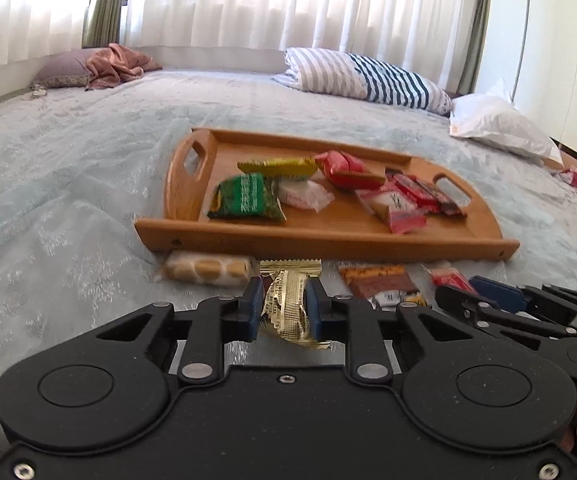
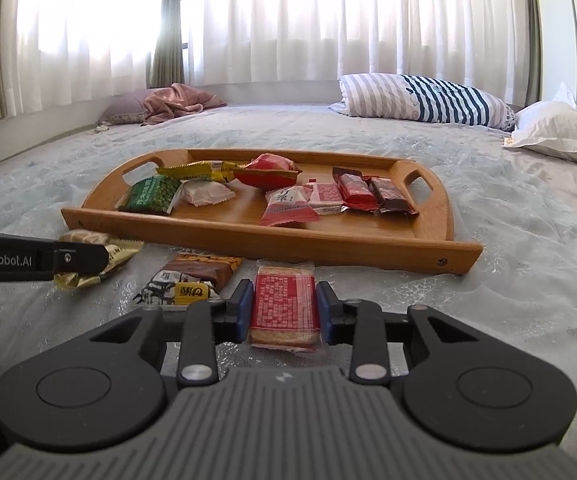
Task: Organize snacks
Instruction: 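Grasp the gold wafer packet with the left gripper while the right grasps a red-white packet, then lift both packets and carry them over the wooden tray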
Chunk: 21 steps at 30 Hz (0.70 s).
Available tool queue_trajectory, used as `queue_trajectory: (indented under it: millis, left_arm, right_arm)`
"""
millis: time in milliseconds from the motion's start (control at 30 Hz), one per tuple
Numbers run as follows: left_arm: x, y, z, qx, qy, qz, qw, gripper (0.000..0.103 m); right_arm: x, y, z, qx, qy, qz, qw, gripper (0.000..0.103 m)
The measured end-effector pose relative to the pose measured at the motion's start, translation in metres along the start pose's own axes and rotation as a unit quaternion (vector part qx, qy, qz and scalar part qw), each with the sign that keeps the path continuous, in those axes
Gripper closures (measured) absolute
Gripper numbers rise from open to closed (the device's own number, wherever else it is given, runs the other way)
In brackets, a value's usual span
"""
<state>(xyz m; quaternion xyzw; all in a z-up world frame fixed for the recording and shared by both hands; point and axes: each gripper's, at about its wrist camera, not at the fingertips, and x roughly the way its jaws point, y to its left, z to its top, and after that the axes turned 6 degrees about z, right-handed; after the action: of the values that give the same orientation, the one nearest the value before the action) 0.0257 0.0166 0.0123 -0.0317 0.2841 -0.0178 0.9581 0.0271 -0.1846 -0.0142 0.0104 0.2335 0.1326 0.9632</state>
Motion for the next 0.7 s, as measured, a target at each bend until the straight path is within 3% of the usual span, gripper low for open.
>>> queue_trajectory:
  millis: [367, 700]
  left_arm:
    - [-0.011, 0.003, 0.014, -0.007, -0.023, 0.009, 0.9997, 0.081]
    - [-0.011, -0.002, 0.05, -0.002, -0.061, 0.008, 0.9981, 0.081]
  right_arm:
    - [-0.012, -0.008, 0.013, 0.006, -0.02, -0.012, 1.0, 0.065]
    - [-0.009, -0.022, 0.042, 0.018, -0.05, -0.018, 0.998, 0.065]
